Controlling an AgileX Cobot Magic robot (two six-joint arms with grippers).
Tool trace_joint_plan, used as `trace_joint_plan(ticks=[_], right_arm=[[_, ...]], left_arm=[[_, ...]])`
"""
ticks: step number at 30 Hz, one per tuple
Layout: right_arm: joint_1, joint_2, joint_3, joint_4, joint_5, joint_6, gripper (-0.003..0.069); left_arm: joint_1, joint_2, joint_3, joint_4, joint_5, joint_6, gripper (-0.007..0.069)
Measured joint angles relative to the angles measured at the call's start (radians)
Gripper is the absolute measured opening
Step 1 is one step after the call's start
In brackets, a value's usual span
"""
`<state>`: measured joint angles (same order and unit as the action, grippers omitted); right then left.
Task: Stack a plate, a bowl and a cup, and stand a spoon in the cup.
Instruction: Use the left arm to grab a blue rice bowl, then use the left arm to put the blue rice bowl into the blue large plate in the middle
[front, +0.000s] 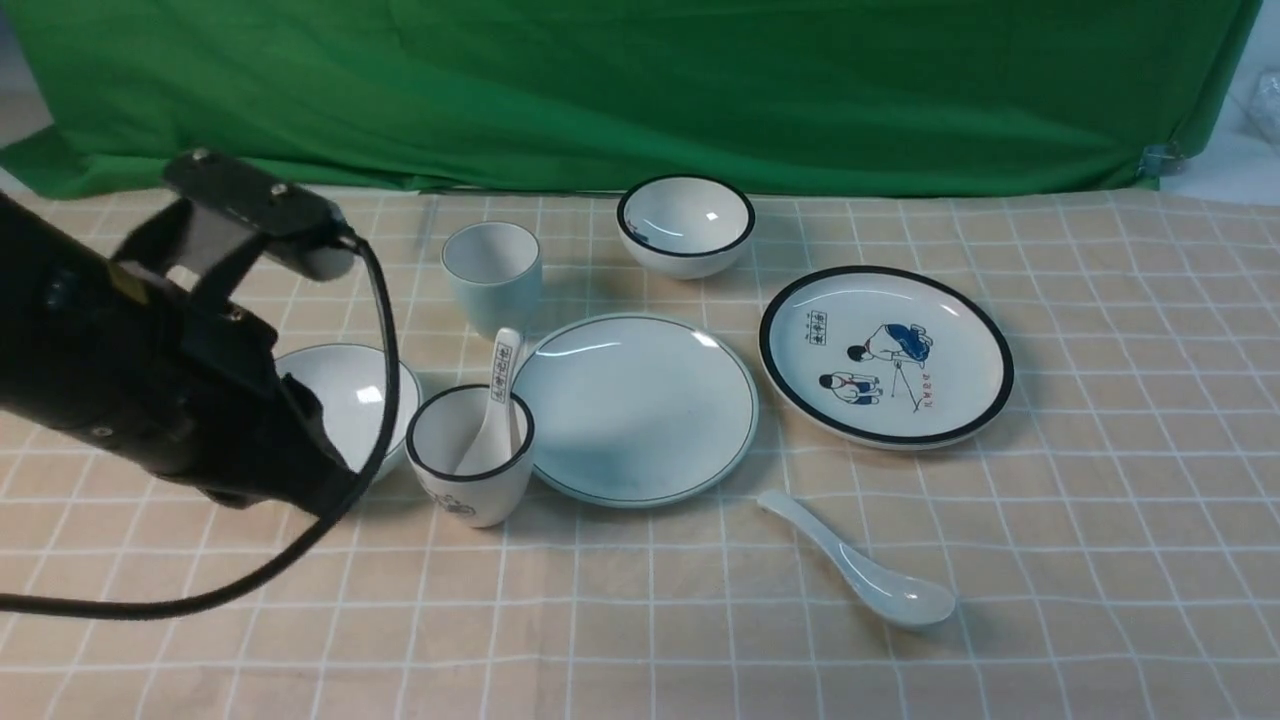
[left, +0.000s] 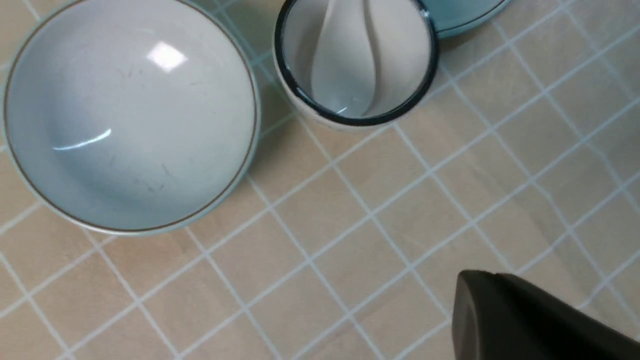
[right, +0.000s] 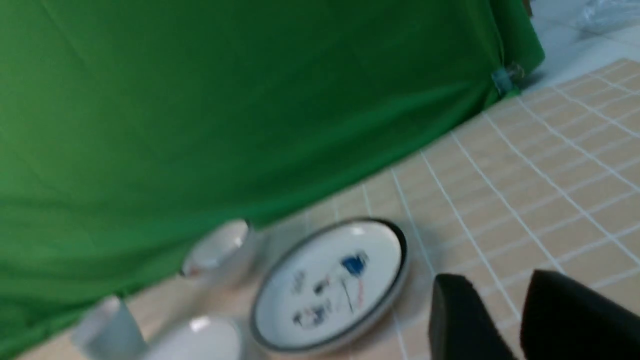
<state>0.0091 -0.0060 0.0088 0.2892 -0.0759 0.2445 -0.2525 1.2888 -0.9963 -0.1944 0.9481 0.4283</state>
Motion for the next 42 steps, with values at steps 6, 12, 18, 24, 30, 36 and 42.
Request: trace_joint_plan(ticks=[6, 12, 18, 24, 30, 36, 42], right_arm=[[0.081, 0.11, -0.222, 0.013, 0.278, -0.15, 0.0115], [0.199, 0.361, -0.523, 0.014, 0.576, -0.428, 0.0104], [0.243, 0.496, -0.563, 0.02, 0.63, -0.451, 0.0104], [0.243, 0.511, -0.563, 0.02, 0.638, -0.45, 0.0105], [0.243, 0.511, -0.564, 0.02, 0.639, -0.451, 0.0108], [0.243, 0.511, -0.564, 0.022, 0.64, -0.478, 0.0109], [0.243, 0.511, -0.564, 0.022, 0.64, -0.5, 0.0109]], left_arm=[[0.023, 0.156, -0.003, 0.118, -0.09, 0.106, 0.0092], [0.033, 0.276, -0.003, 0.16, -0.236, 0.352, 0.0329], [0.033, 0.391, -0.003, 0.267, -0.301, 0.383, 0.0406], [0.033, 0.464, -0.003, 0.309, -0.349, 0.34, 0.0273], [0.033, 0.464, -0.015, 0.299, -0.35, 0.311, 0.0046], [0.033, 0.321, -0.031, 0.286, -0.193, 0.176, 0.0035], [-0.081, 0.186, -0.287, 0.22, -0.064, 0.133, 0.0035]])
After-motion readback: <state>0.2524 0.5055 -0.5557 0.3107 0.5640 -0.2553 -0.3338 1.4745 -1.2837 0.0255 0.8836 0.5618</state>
